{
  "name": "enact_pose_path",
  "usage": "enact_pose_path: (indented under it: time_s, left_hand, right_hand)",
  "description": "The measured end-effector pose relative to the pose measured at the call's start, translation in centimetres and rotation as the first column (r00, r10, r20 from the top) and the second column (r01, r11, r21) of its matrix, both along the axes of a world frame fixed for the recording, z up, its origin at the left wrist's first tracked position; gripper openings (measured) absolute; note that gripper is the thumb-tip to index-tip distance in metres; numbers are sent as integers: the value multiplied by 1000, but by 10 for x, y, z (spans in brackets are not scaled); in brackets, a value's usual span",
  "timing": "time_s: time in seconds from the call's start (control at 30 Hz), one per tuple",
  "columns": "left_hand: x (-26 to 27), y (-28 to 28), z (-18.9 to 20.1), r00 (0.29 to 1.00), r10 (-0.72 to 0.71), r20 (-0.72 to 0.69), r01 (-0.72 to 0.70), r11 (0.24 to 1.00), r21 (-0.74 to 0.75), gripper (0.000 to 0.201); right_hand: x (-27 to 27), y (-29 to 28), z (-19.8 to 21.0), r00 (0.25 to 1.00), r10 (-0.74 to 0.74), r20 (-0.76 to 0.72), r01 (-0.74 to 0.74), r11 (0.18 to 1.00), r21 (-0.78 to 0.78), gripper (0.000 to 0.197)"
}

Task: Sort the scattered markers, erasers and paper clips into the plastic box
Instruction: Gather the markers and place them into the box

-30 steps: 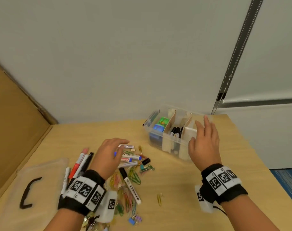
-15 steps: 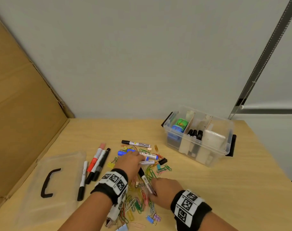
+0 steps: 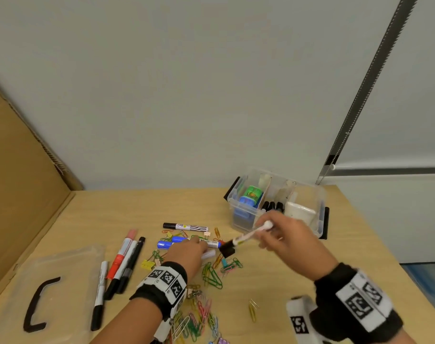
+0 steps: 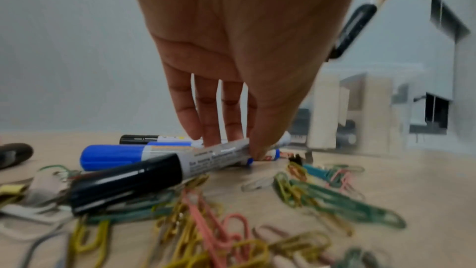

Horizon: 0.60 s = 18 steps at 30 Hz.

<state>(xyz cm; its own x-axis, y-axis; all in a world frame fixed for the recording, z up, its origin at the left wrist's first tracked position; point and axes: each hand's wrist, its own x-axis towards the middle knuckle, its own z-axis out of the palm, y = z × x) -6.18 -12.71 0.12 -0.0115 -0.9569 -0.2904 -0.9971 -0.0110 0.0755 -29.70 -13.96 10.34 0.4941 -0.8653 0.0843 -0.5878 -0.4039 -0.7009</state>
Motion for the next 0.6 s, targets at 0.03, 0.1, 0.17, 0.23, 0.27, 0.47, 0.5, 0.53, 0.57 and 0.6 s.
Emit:
enact_pose_path:
  time_s: [0.03,0.1,0.17,0.23,0.27,0.47,0.5,0.53,0.57,0.6]
  left_hand:
    - [2,2,1,999,11,-44,-12,1000,-22,33]
    - [7,7,5,992,23,-121,-36,994,-105,33]
    - [11,13,12,982,17,-186,-56,978,-203,28]
    - [14,16,19,973,-5,-231,-60,959,-276,24]
    - [15,17,23,969,-12,-247,-64,952,-298,22]
    - [12,25,31,951,-60,-303,-65,920,-387,25]
    - [11,27,33,949,-70,-308,-60,916,-396,30]
    - [11,29,33,947,-79,-311,-56,913,-404,32]
    - [12,31,34,945,-88,-315,-52,909,-412,31]
    - [13,33,35,943,-100,-317,-46,905,-424,29]
  right_hand:
    - [-7,-4,11,995,-48,88,50,999,-18,7]
    - [-19,-15,27,959,-157,234,178,981,-74,12]
    - [-27,-30,29,922,-276,272,331,926,-184,16]
    - [-27,-48,21,904,-371,212,421,862,-283,18]
    - [-23,-58,15,903,-406,137,429,850,-306,19]
    - [12,-109,-30,852,-459,-250,423,887,-187,22]
    - [17,-112,-34,865,-420,-275,392,907,-153,20]
    - [20,-114,-36,886,-361,-292,347,933,-100,19]
    - [20,-113,-36,909,-300,-289,299,953,-50,20]
    - [18,-110,-35,929,-262,-260,264,964,-27,21]
